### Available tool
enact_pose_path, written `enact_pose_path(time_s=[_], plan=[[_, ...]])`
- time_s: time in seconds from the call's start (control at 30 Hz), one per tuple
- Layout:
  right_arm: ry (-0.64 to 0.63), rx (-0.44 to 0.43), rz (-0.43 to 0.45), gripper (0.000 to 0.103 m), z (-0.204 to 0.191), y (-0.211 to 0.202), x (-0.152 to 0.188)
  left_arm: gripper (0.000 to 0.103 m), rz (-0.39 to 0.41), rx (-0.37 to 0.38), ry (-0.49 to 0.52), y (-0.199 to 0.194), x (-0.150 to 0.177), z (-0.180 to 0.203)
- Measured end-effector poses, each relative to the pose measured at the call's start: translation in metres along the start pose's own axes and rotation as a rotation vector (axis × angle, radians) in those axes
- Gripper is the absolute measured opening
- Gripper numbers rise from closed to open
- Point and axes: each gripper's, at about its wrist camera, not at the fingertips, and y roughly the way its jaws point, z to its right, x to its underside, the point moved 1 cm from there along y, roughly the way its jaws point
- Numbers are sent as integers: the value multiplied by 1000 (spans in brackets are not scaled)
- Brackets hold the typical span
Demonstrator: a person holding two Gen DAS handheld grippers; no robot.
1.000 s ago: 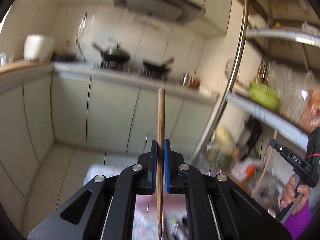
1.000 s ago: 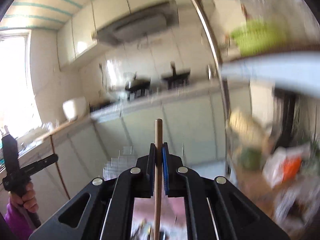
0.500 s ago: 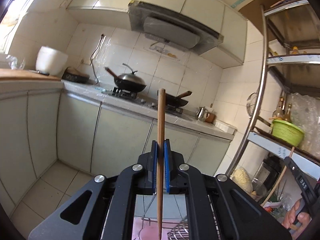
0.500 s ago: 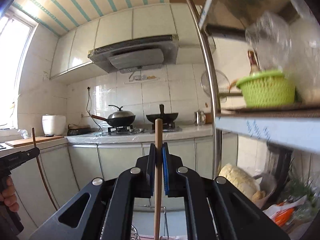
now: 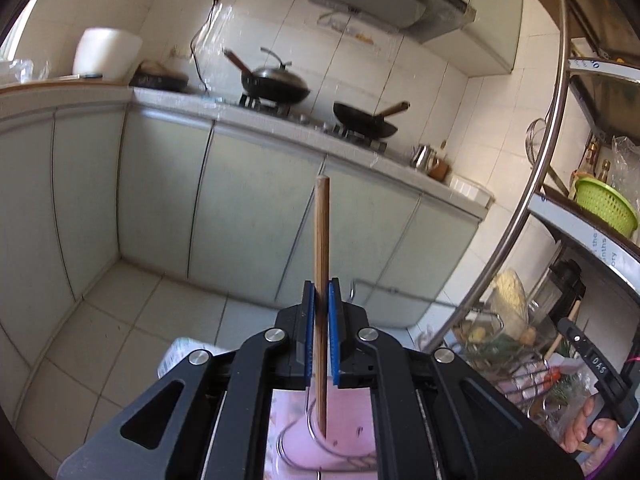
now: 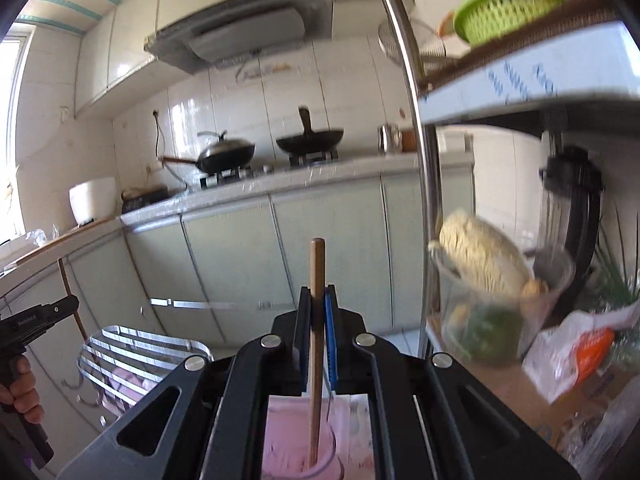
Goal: Organize utensils
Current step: 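Lift both chopsticks and lower them into the tall pink cup while both tools open, then move both tools back down toward the utensils on the cloth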
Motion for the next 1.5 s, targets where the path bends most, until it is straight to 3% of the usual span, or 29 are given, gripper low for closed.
enact_pose_path(time_s=[0.2,0.3,0.6,0.8,1.17,1.5], plan=[[0,-12,-80,10,0,-1,17,9,-49,-8,16,2,11,2],[9,-21,-93,33,1,-7,19,28,-67,-16,15,-1,13,1],[59,-28,-107,34,12,-50,31,31,-65,-24,-79,-33,13,-19],[103,-39,-175,34,18,-74,63,31,-114,-30,-60,-59,37,-21],[181,-57,-325,34,22,-88,127,31,-308,2,36,-68,113,0],[192,-91,-467,34,13,-75,164,31,-543,35,57,-30,175,16]])
